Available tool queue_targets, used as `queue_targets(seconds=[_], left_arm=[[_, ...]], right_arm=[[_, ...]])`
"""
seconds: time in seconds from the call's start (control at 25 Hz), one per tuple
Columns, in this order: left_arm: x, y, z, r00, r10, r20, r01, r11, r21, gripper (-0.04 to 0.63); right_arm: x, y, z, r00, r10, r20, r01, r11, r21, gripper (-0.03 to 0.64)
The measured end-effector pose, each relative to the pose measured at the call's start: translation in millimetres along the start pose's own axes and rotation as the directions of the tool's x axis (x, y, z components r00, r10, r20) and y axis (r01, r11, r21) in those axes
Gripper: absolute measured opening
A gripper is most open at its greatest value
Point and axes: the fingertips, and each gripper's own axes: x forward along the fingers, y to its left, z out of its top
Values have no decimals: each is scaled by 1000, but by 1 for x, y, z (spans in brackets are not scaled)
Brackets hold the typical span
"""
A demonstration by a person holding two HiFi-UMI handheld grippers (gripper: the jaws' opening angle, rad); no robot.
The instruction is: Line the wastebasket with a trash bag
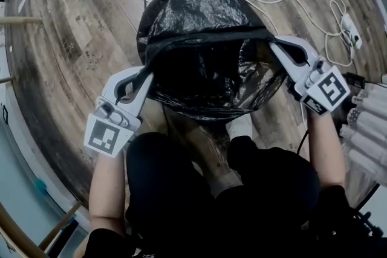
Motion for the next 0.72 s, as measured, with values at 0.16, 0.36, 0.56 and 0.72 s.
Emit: queue_targets(seconds=[0.16, 0.36, 0.56, 0.72], left_arm=[[2, 12, -7, 999, 21, -29, -22, 1000, -20, 5], [7, 23, -14, 999, 36, -31, -37, 998, -46, 5], [13, 35, -29, 997, 44, -61, -50, 995, -86, 5], [18, 44, -41, 995, 67, -73, -75, 990, -116, 5]], right_arm=[[18, -9, 7, 1000, 8, 9, -8, 1000, 5, 5], [32, -18, 6, 1000, 10, -4, -10, 999, 37, 5], [49, -36, -6, 1000, -8, -24, 10, 996, 94, 5], [63, -47, -24, 998, -12, -63, 18, 995, 103, 5]])
